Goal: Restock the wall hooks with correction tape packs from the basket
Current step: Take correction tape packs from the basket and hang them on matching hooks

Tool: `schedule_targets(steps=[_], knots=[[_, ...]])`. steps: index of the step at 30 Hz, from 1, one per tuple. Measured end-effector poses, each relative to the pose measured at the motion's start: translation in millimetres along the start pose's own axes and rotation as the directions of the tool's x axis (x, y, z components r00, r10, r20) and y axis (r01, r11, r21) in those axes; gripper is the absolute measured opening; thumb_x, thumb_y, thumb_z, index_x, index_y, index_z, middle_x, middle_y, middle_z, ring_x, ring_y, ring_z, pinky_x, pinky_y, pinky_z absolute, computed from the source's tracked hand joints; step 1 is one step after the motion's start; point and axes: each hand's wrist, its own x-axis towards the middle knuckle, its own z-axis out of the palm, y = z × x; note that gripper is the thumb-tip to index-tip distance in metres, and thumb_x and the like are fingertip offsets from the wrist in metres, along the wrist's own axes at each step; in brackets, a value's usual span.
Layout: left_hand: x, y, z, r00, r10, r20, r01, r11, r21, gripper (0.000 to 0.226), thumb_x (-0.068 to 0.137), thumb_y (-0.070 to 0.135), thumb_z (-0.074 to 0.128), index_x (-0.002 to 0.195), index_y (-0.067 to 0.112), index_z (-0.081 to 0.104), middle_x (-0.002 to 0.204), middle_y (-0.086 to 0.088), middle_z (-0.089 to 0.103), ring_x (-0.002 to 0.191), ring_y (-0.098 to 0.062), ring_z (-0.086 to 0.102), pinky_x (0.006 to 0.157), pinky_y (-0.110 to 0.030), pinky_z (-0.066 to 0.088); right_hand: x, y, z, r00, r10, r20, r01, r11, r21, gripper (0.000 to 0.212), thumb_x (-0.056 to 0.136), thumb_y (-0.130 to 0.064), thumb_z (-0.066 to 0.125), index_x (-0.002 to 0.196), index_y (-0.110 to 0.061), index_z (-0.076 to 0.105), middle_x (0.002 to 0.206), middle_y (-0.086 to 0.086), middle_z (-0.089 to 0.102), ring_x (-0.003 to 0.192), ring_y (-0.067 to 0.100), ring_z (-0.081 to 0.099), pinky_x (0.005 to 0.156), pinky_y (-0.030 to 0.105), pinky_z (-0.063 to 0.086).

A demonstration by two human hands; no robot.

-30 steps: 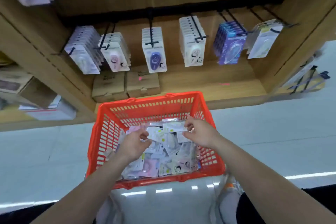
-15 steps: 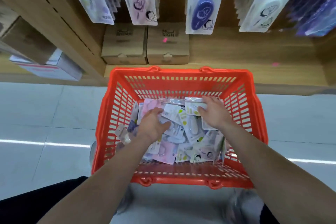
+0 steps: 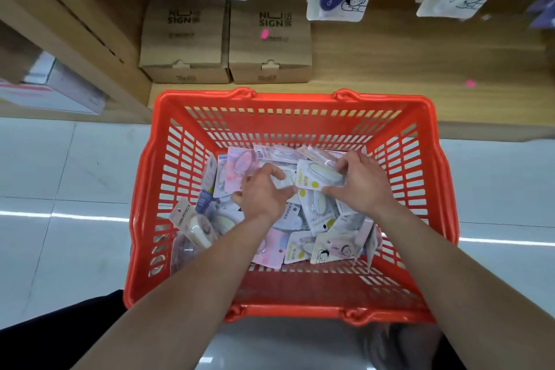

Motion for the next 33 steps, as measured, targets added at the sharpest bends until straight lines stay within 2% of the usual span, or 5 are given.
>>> schedule_targets(steps=[6, 12, 17, 26, 33], knots=[[-3, -9, -14, 1.0, -0.004, -0.002, 0.004, 0.989, -0.148, 0.022, 0.093, 0.027, 0.073, 0.102, 0.029, 0.054, 0.103, 0.002, 0.07, 0.073, -0.012, 0.056, 0.088, -0.036, 0.04, -7, -3, 2, 0.999, -0.021, -0.042, 0.028, 0.981, 0.192, 0.042, 0.088, -0.053, 0.072, 0.11, -0.025, 0.05, 0.105, -0.008, 0.057, 0.098, 0.016, 0.057, 0.09, 0.039, 0.045], [-2, 1, -16, 0.997, 0.048, 0.065, -0.02, 0.927, -0.375, 0.06, 0.092, 0.031, 0.075, 0.14, 0.019, 0.042, 0.143, -0.008, 0.052, 0.113, -0.019, 0.058, 0.091, -0.026, 0.043, -3, -1, 1, 1.0, 0.027, -0.004, -0.025, 0.963, 0.268, 0.018, 0.099, -0.037, 0.064, 0.105, -0.025, 0.052, 0.095, -0.012, 0.064, 0.097, 0.02, 0.065, 0.098, 0.049, 0.047], [7, 5, -11, 0.994, 0.048, 0.094, -0.005, 0.911, -0.412, 0.073, 0.086, 0.026, 0.083, 0.146, 0.017, 0.042, 0.14, -0.004, 0.05, 0.119, -0.018, 0.051, 0.082, -0.016, 0.038, -1, 2, -6, 0.99, 0.016, 0.142, -0.039, 0.987, 0.157, 0.094, 0.082, -0.044, 0.084, 0.157, -0.024, 0.032, 0.151, 0.004, 0.052, 0.142, 0.032, 0.042, 0.114, 0.043, 0.035], [10, -13, -10, 0.965, 0.235, 0.12, -0.164, 0.891, -0.422, 0.046, 0.09, 0.007, 0.077, 0.131, 0.013, 0.058, 0.129, 0.009, 0.056, 0.118, -0.009, 0.053, 0.074, 0.01, 0.031, 2, -7, -4, 0.967, -0.024, 0.254, 0.035, 0.999, -0.041, 0.1, 0.075, -0.06, 0.081, 0.156, -0.027, 0.032, 0.156, 0.0, 0.041, 0.146, 0.026, 0.034, 0.115, 0.045, 0.023], [10, -19, -21, 0.975, 0.18, 0.131, -0.074, 0.816, -0.574, 0.044, 0.092, 0.011, 0.076, 0.131, 0.01, 0.056, 0.115, -0.004, 0.071, 0.1, -0.014, 0.07, 0.075, -0.025, 0.061, -4, -29, 0, 0.947, -0.065, 0.316, -0.007, 0.975, 0.22, 0.094, 0.091, -0.066, 0.061, 0.161, -0.021, 0.019, 0.167, 0.003, 0.024, 0.154, 0.024, 0.018, 0.121, 0.047, 0.021]])
